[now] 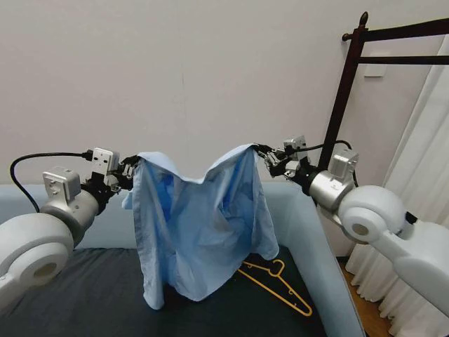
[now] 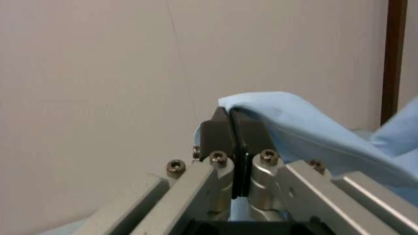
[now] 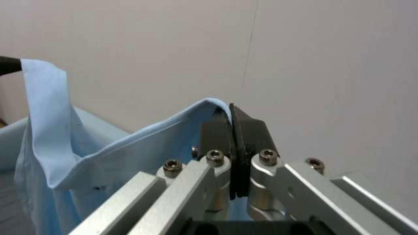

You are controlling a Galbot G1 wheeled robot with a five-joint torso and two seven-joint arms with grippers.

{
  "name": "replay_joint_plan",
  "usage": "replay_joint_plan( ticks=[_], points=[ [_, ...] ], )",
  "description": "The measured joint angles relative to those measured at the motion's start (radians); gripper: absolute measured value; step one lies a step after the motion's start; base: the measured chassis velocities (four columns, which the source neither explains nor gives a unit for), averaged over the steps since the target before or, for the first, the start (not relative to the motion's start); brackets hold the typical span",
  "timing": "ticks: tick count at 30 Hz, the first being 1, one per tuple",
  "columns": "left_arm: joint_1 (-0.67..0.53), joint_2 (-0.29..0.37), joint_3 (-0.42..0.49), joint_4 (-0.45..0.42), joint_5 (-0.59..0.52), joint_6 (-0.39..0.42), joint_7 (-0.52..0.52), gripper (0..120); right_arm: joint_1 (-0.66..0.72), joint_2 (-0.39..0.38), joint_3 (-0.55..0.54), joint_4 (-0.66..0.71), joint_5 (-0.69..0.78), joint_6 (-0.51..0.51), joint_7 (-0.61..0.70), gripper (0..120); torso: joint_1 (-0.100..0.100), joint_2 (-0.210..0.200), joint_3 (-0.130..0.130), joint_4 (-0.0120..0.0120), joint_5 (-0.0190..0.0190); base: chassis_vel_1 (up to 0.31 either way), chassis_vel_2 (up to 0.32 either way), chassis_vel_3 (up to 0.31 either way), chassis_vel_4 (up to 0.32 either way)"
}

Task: Pick up the clothes from the sofa and hang them on the clothes hanger.

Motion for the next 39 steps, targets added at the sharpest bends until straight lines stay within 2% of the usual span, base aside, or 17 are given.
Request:
replay_joint_plan(
  ticks=[7, 9, 14, 18, 19, 21, 23, 24, 25, 27, 29, 30, 32, 35, 39],
  points=[
    [-0.014, 0.03, -0.064, -0.029, -0.064, 0.055, -0.09, 0, -0.058, -0.058, 0.13, 0.079, 0.123, -0.064, 0.05, 0, 0.0, 0.0, 0.0, 0.0002, 0.0001, 0.0, 0.0, 0.0, 0.0],
    [-0.017, 0.031, -0.059, -0.029, -0.068, 0.066, -0.106, 0, -0.066, -0.057, 0.141, 0.085, 0.15, -0.076, 0.066, 0, 0.0, 0.0, 0.0, 0.0003, -0.0001, 0.0, 0.0, 0.0, 0.0],
    [0.018, -0.017, -0.013, 0.008, -0.021, 0.082, -0.133, 0, -0.114, -0.005, 0.132, 0.061, 0.165, -0.097, 0.123, 0, 0.0, 0.0, 0.0, 0.0005, -0.0002, 0.0, 0.0, 0.0, 0.0],
    [0.136, -0.142, 0.081, 0.138, 0.177, 0.064, -0.125, 0, -0.231, 0.127, 0.054, -0.021, 0.106, -0.123, 0.183, 0, 0.0, 0.0, 0.0, 0.0008, 0.0002, 0.0, 0.0, 0.0, 0.0],
    [0.136, -0.142, 0.081, 0.138, 0.177, 0.064, -0.125, 0, -0.231, 0.127, 0.054, -0.021, 0.106, -0.123, 0.183, 0, 0.0, 0.0, 0.0, 0.0008, 0.0002, 0.0, 0.0, 0.0, 0.0],
    [0.152, -0.201, 0.143, 0.192, 0.259, 0.057, -0.118, 0, -0.281, 0.167, 0.031, -0.056, 0.037, -0.123, 0.169, 0, 0.0, 0.0, 0.0, 0.001, 0.0, 0.0, 0.0, 0.0, 0.0],
    [0.155, -0.309, 0.237, 0.285, 0.357, 0.043, -0.107, 0, -0.366, 0.219, 0.007, -0.121, -0.071, -0.115, 0.12, 0, 0.0, 0.0, 0.0, 0.0006, -0.0006, 0.0, 0.0, 0.0, 0.0],
    [0.155, -0.309, 0.237, 0.285, 0.357, 0.043, -0.107, 0, -0.366, 0.219, 0.007, -0.121, -0.071, -0.115, 0.12, 0, 0.0, 0.0, 0.0, 0.0006, -0.0006, 0.0, 0.0, 0.0, 0.0],
    [0.155, -0.367, 0.274, 0.338, 0.396, 0.033, -0.106, 0, -0.408, 0.241, 0.0, -0.157, -0.117, -0.104, 0.099, 0, 0.0, 0.0, 0.0, 0.0004, 0.0005, 0.0, 0.0, 0.0, 0.0],
    [0.157, -0.463, 0.327, 0.421, 0.465, 0.011, -0.086, 0, -0.477, 0.273, -0.018, -0.218, -0.175, -0.088, 0.071, 0, 0.0, 0.0, 0.001, -0.0003, -0.0003, 0.0, 0.0, 0.0, 0.0],
    [0.164, -0.524, 0.36, 0.493, 0.518, -0.006, -0.073, 0, -0.523, 0.304, -0.042, -0.269, -0.221, -0.077, 0.042, 0, 0.0, 0.0, 0.001, -0.0006, 0.0, 0.0, 0.0, 0.0, 0.0],
    [0.164, -0.524, 0.36, 0.493, 0.518, -0.006, -0.073, 0, -0.523, 0.304, -0.042, -0.269, -0.221, -0.077, 0.042, 0, 0.0, 0.0, 0.001, -0.0006, 0.0, 0.0, 0.0, 0.0, 0.0],
    [0.175, -0.571, 0.376, 0.562, 0.563, -0.024, -0.06, 0, -0.55, 0.346, -0.058, -0.333, -0.273, -0.062, 0.017, 0, 0.0, 0.0, 0.0, -0.0005, -0.0001, 0.0, 0.0, 0.0, 0.0],
    [0.202, -0.611, 0.372, 0.652, 0.593, -0.054, -0.035, 0, -0.553, 0.438, -0.064, -0.481, -0.343, -0.026, -0.013, 0, 0.0, 0.0, 0.0, 0.0007, 0.0001, 0.0, 0.0, 0.0, 0.0],
    [0.22, -0.617, 0.357, 0.671, 0.599, -0.069, -0.015, 0, -0.522, 0.477, -0.067, -0.568, -0.357, -0.01, -0.024, 0, 0.0, 0.0, 0.0, 0.001, 0.0, 0.0, 0.0, 0.0, 0.0]
  ],
)
